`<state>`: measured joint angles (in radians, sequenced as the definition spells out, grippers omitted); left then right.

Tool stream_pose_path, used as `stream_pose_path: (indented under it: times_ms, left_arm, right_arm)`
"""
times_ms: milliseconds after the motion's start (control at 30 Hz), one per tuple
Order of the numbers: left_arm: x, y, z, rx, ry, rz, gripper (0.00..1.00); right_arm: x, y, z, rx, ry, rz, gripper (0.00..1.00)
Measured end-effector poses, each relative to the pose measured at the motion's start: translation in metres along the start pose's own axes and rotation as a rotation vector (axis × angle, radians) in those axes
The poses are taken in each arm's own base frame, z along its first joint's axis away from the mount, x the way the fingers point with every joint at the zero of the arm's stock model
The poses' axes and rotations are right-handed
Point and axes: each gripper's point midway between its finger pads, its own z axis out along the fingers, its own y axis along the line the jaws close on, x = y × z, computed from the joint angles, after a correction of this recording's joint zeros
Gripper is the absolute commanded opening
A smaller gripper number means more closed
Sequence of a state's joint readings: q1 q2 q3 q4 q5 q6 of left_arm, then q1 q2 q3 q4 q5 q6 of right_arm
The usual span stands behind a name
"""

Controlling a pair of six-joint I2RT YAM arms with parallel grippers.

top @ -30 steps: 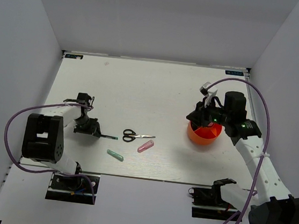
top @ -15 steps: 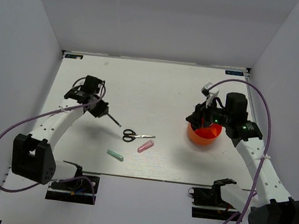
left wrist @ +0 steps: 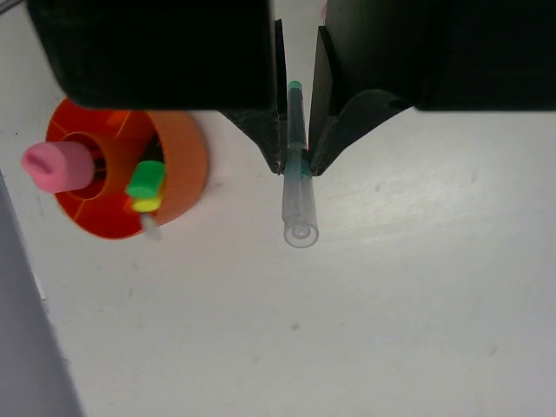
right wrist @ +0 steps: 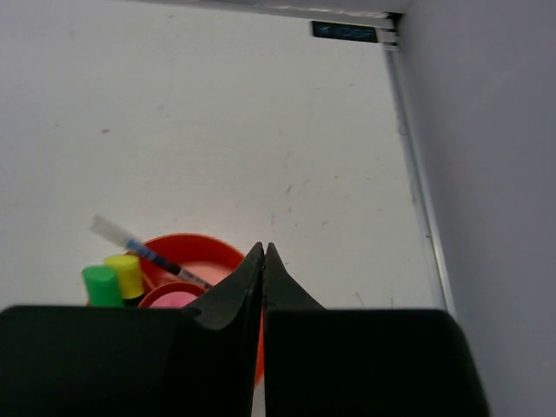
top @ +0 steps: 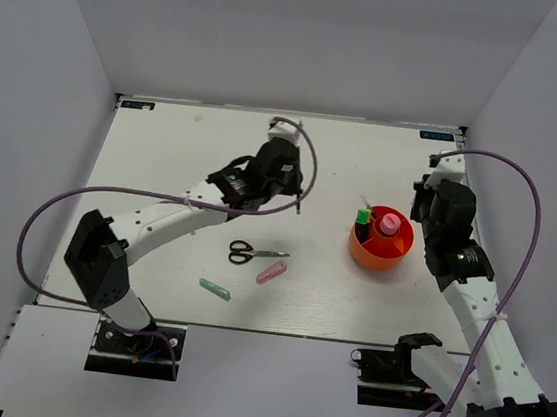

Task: Sort the stationery into containers
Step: Place the pen in the storage box.

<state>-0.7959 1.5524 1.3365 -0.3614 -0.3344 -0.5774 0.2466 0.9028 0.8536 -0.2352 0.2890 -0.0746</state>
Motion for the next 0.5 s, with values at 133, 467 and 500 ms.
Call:
stream_pose_path:
  times_ms: [133, 467, 500]
  left_arm:
    - [-0.018, -0.06, 0.021, 0.107, -0.105, 0.13, 0.0]
    - [-0.077, -0.151, 0.053, 0.27, -0.326, 0.14, 0.0]
    - [-0.078, -0.157, 0.056, 0.284, -0.338, 0.133, 0.0]
  right_arm:
    - [-0.005, -0.033, -0.002, 0.183, -0.038, 0.044, 0.0]
    - [0.002, -0.067, -0.003, 0.375, -0.056, 0.089, 0.0]
    - [0.002, -0.068, -0.003, 0.381, -0.058, 0.091, 0.0]
